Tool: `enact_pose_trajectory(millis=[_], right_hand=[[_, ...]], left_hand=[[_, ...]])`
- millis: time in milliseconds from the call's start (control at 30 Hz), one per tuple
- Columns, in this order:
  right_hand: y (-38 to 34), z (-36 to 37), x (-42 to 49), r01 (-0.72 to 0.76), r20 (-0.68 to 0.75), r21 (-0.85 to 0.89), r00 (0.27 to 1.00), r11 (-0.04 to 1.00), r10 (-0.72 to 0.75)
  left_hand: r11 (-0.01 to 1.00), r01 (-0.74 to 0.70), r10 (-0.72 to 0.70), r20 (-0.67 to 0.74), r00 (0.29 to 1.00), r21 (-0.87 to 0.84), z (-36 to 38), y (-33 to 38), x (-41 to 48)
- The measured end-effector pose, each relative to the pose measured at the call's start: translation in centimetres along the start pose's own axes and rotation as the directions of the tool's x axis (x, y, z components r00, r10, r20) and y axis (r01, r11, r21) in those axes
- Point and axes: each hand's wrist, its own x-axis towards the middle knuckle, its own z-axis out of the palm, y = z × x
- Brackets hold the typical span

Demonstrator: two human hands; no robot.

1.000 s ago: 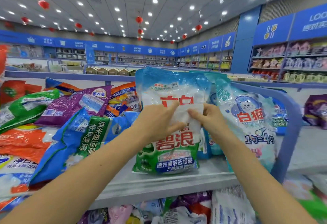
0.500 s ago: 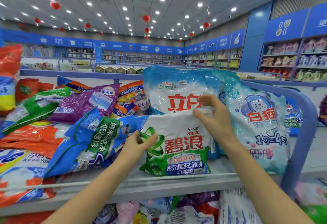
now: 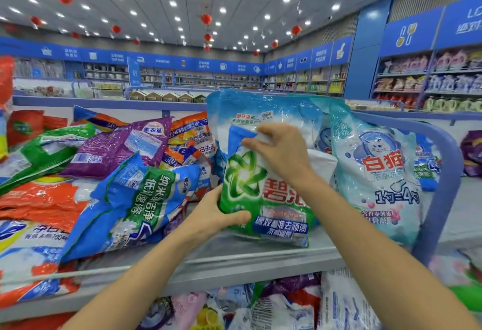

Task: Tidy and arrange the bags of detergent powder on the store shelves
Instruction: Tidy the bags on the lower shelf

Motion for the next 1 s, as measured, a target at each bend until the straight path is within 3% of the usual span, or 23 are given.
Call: enact_pose_trajectory(millis=[233, 300, 367, 433, 533, 767, 1000], right_hand=[[2.4, -2.2, 1.2, 0.029, -0.265, 0.135, 0.964, 0.990, 0.008], [2.9, -2.6, 1.1, 0.079, -0.352, 0.029, 0.934, 0.996, -0.063], [3.1, -3.1, 0.7, 0.156, -0.415, -0.234, 0.876, 0.960, -0.244], [3.2, -3.8, 0.4, 0.241, -0.404, -0.410, 0.817, 0.880, -0.412], [2.9, -5.8, 0.0, 0.337, -0.385, -0.478, 0.749, 0.811, -0.539], [3.9, -12.0, -2.7, 0.414, -0.328, -0.518, 0.713, 0.749, -0.620], [8.6, -22.2, -7.6, 0.253, -0.322, -0.716, 0.707, 0.650, -0.630]], left_hand=[[0.983, -0.145, 0.139, 0.066, 0.988, 0.109, -1.2, 2.8, 0.9], [0.975, -0.179, 0.169, 0.078, 0.982, 0.131, -1.2, 3.5, 1.1], [0.973, -0.196, 0.184, 0.103, 0.978, 0.122, -0.8, 4.1, 1.0], [0.978, -0.197, 0.184, 0.147, 0.972, 0.076, -0.1, 4.4, 0.7], [0.985, -0.174, 0.170, 0.184, 0.968, 0.010, 1.5, 5.0, 0.5], [0.995, -0.033, 0.065, 0.348, 0.935, -0.097, 8.0, 6.4, 0.7], [0.964, 0.040, 0.069, 0.396, 0.915, -0.261, 19.3, 8.6, 0.5]])
